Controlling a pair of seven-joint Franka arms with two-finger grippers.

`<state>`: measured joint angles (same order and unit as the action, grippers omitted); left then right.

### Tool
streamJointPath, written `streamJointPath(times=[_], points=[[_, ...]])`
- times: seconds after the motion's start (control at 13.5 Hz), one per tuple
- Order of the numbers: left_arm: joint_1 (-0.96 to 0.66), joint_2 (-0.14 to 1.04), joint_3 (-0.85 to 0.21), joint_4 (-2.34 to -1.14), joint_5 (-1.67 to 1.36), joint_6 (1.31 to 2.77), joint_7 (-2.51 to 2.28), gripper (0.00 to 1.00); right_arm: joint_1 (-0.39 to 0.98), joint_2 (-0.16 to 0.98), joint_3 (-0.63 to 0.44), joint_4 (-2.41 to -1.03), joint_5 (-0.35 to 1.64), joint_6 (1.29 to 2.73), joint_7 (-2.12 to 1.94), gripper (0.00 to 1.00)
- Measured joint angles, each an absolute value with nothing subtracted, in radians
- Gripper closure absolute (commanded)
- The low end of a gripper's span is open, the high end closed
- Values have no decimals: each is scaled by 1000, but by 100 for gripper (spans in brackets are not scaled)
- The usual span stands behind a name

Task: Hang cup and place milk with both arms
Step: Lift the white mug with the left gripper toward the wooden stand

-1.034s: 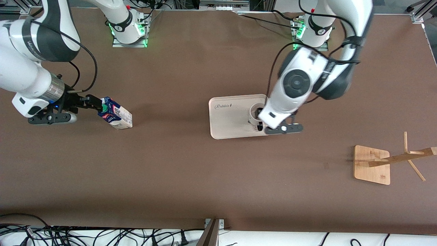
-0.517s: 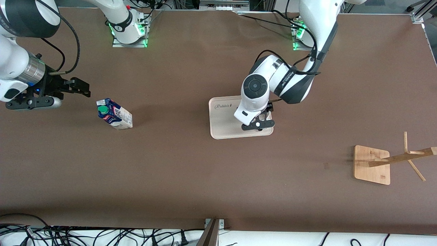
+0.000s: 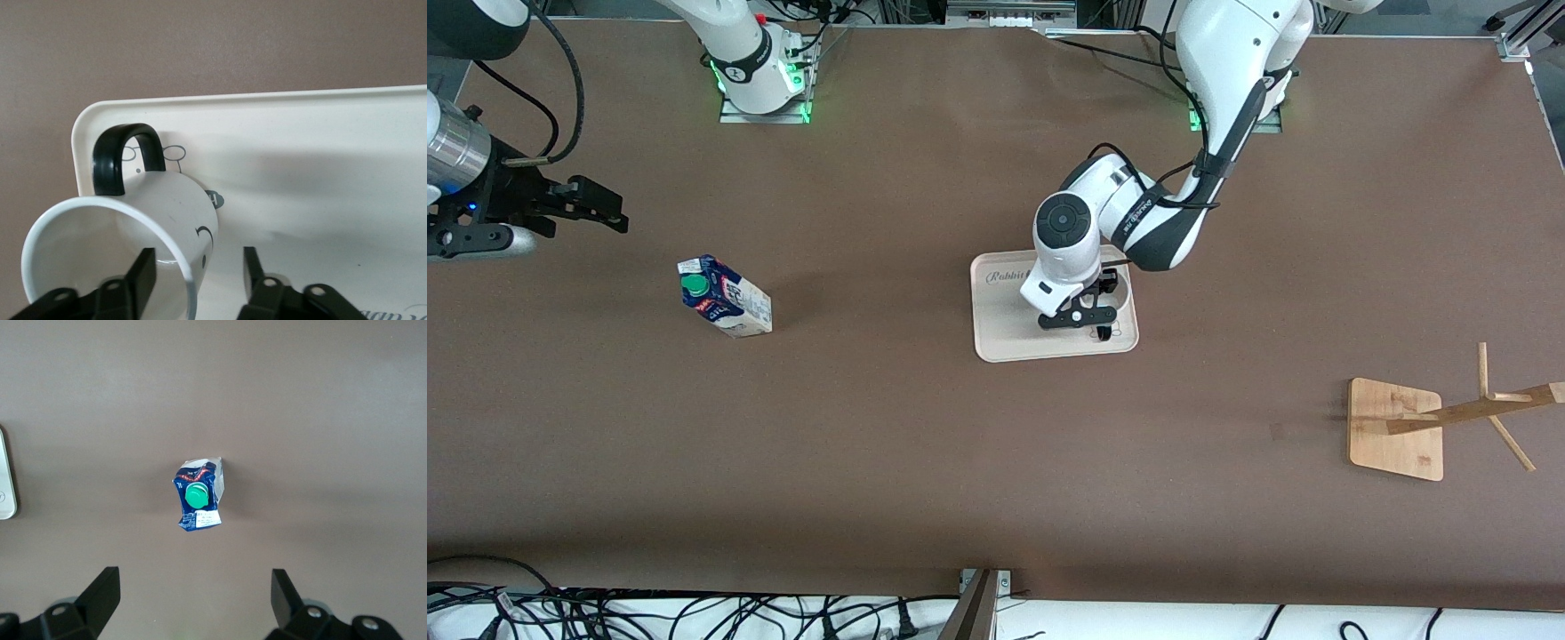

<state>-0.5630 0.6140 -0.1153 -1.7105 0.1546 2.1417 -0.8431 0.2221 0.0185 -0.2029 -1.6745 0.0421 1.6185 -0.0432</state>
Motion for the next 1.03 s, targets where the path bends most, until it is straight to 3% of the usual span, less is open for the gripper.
streamJointPath(times=[0.07, 0.3, 0.67, 1.03], points=[[-563, 614, -114, -1711, 155, 2148, -843, 100, 174, 14, -154, -1685, 38, 1620, -43, 0], [-561, 613, -110, -1709, 156, 2163, -843, 100, 51, -8, -25, -1740, 21, 1664, -43, 0], [-507, 544, -97, -1675, 156, 2164, -840, 100, 35, -37, 2, -1748, 18, 1685, -43, 0], [-341, 455, -91, -1483, 156, 1993, -598, 100, 31, -32, 3, -1725, 17, 1688, -43, 0]])
